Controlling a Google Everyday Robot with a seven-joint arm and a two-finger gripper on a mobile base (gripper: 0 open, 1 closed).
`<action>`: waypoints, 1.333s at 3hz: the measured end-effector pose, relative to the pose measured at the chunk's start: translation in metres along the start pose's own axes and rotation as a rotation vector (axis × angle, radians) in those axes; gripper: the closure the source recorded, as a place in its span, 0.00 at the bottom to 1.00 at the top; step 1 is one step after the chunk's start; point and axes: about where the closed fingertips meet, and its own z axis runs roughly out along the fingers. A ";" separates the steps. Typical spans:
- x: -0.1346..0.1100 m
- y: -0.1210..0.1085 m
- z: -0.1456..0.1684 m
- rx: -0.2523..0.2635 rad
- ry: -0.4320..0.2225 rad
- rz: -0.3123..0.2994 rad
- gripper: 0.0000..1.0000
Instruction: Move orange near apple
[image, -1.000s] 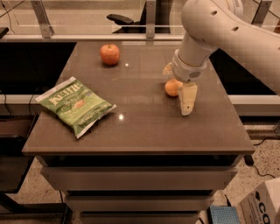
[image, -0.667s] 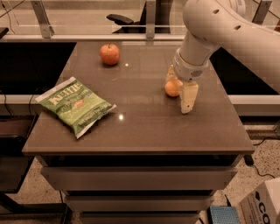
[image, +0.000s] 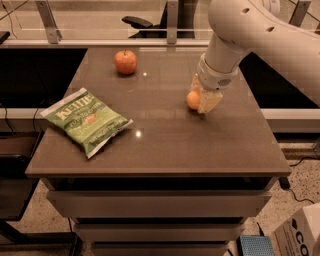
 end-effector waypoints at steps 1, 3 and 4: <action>0.001 -0.003 -0.007 0.012 0.012 -0.003 1.00; 0.003 -0.012 -0.017 0.055 0.027 0.002 1.00; 0.004 -0.021 -0.020 0.083 0.031 -0.003 1.00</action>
Offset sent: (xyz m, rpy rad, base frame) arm 0.0035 -0.0040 0.0296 -0.0142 -0.0695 -0.0128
